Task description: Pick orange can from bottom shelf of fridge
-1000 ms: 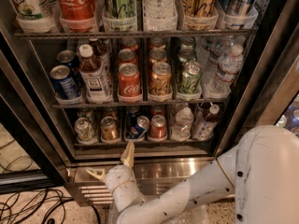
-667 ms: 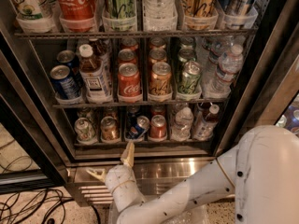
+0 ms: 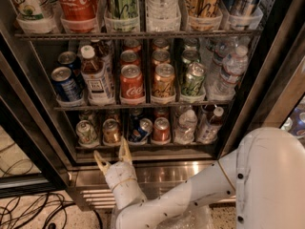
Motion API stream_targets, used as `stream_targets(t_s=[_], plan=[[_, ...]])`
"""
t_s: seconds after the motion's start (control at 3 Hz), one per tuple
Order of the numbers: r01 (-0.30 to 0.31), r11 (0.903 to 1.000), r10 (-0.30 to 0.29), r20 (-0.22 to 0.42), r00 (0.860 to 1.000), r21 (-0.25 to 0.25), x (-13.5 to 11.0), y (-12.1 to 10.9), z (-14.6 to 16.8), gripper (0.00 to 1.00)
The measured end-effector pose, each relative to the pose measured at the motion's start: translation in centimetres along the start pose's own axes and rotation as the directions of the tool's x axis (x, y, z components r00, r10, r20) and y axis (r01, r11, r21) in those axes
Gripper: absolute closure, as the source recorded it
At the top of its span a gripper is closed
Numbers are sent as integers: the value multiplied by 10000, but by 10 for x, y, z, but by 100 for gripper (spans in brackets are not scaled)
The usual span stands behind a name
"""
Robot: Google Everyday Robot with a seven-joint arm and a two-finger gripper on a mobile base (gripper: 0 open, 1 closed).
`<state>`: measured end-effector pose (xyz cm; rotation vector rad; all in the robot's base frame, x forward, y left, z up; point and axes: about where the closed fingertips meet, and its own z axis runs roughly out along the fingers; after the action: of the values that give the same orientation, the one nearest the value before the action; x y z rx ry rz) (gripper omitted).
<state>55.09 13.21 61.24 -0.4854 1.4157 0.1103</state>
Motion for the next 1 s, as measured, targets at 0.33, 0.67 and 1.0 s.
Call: stream_targets(t_s=[0.33,0.67,1.0], plan=[[-35,9994,20,433,9991,347,-9,-4,9,37],[-61,9972,12,645,9979,745,-11,-6,15,33],[-66,9972,19,641,9979,742,-11,-6,16,6]])
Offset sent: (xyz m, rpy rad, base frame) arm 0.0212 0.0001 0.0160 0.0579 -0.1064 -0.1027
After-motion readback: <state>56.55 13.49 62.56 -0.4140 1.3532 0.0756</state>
